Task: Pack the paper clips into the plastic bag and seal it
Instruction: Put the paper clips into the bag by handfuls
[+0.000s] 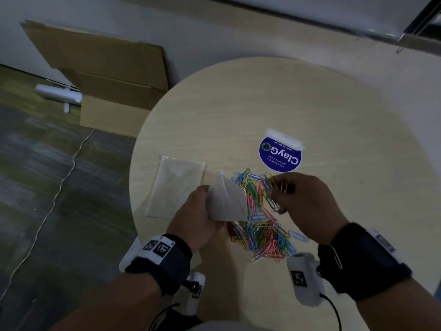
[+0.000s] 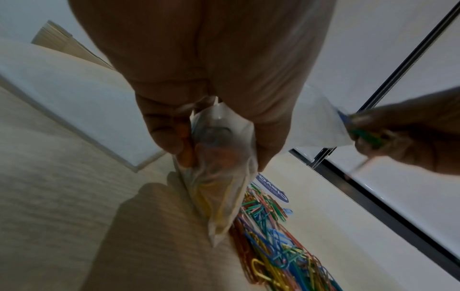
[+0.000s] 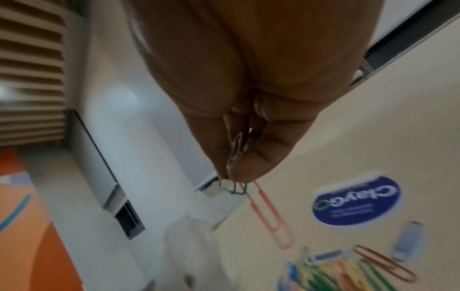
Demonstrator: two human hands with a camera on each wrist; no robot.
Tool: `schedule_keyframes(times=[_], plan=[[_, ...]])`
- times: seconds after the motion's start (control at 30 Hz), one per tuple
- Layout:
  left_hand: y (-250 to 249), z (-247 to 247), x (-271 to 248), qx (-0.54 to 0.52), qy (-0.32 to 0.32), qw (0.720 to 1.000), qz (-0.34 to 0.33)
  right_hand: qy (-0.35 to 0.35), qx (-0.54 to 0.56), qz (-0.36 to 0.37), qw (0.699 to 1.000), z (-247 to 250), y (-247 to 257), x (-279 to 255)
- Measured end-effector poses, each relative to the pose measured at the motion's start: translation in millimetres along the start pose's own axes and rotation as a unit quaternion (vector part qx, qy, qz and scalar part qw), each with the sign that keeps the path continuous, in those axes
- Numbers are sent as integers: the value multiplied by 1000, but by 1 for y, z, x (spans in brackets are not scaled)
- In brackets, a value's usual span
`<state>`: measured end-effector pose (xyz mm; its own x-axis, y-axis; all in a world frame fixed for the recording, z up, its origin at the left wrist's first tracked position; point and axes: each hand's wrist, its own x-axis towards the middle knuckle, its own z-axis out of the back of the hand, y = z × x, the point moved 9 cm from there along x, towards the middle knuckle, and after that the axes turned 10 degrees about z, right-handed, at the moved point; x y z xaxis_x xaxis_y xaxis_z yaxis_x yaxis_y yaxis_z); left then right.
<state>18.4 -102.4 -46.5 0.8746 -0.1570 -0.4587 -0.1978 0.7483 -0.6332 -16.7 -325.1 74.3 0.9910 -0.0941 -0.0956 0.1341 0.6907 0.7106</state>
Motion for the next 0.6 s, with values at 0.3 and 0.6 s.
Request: schedule_keyframes(times=[0.3, 0.6], plan=[[-1, -4, 3, -24, -7, 999, -33, 58, -84, 71, 992, -44, 48, 17], [5, -2, 1, -7, 12, 1000, -4, -62, 26, -36, 997, 5, -15, 25]])
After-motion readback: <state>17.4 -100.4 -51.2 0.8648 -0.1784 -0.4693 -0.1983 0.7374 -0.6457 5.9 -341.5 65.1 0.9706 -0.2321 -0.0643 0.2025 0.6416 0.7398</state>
